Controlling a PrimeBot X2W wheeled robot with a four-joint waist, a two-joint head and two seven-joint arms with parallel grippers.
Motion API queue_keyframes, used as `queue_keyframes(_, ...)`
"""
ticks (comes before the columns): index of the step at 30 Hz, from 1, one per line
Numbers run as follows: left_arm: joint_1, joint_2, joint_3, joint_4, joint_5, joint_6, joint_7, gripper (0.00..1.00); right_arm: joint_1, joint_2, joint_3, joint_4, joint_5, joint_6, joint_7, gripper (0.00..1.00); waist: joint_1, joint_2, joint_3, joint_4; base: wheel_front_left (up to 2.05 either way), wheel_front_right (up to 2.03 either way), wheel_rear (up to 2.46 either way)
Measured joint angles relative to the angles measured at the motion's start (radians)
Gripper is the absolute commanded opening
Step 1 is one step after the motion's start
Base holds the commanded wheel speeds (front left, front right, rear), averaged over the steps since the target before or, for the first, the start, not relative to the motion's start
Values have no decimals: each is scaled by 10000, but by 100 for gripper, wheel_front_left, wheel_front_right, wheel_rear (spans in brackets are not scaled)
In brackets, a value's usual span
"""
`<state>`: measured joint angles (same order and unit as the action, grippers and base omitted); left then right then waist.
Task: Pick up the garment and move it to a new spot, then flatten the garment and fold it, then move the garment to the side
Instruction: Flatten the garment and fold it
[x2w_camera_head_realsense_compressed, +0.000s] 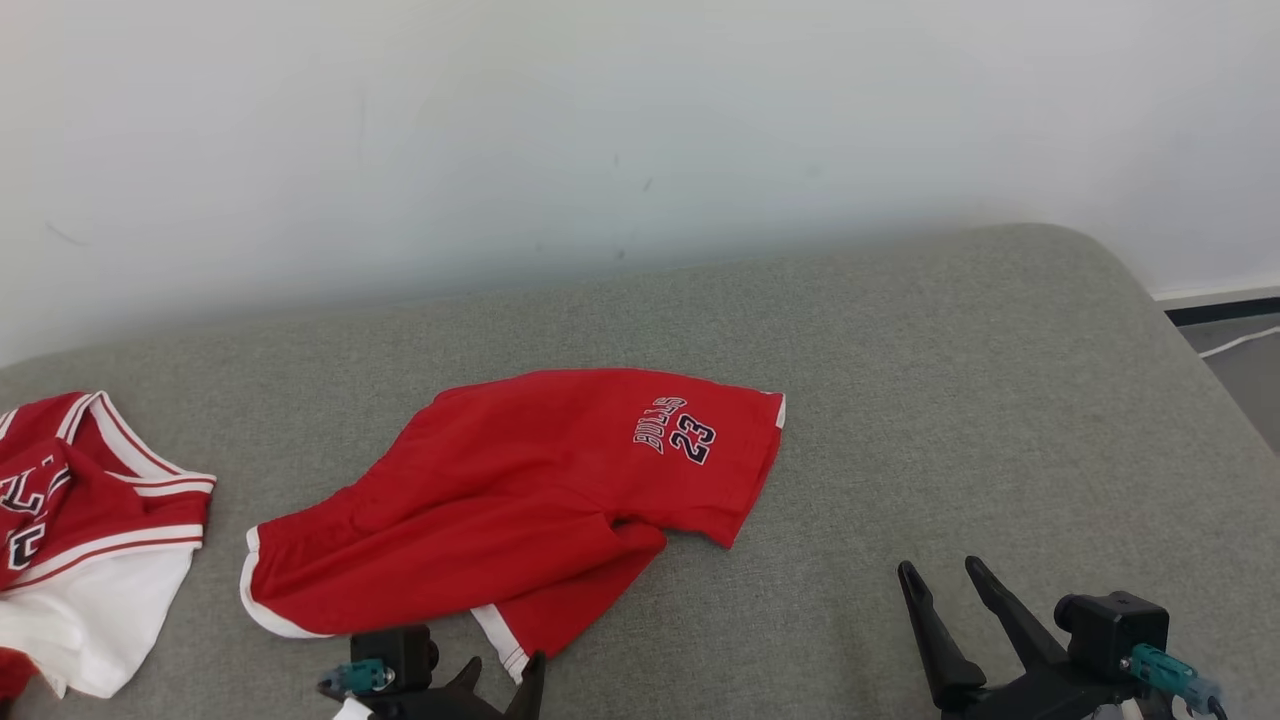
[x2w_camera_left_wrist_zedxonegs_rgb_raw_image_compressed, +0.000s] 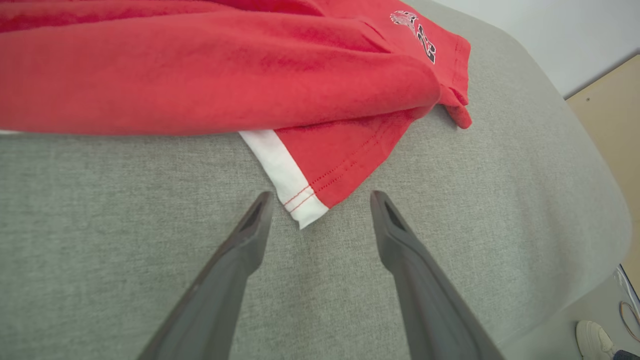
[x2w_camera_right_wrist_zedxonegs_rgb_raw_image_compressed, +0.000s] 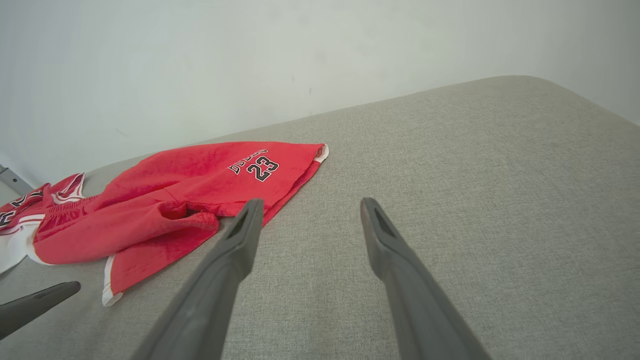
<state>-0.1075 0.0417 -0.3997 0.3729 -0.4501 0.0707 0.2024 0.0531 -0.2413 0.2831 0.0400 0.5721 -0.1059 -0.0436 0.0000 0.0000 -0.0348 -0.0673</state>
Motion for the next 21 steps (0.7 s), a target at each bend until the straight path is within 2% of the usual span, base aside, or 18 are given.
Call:
queue_keyframes(8, -21, 8, -240, 56, -10, 351, 270, 100, -10, -12, 6, -63, 0, -8, 46, 100, 0, 0, 163, -305, 0, 0, 0)
queue_keyframes(21, -580, -2, -13, 734, 226, 525, 585, 100, -29, -90, -13, -136, -4, -10, 165, 100, 0, 1, 526, -734, 0, 0, 0)
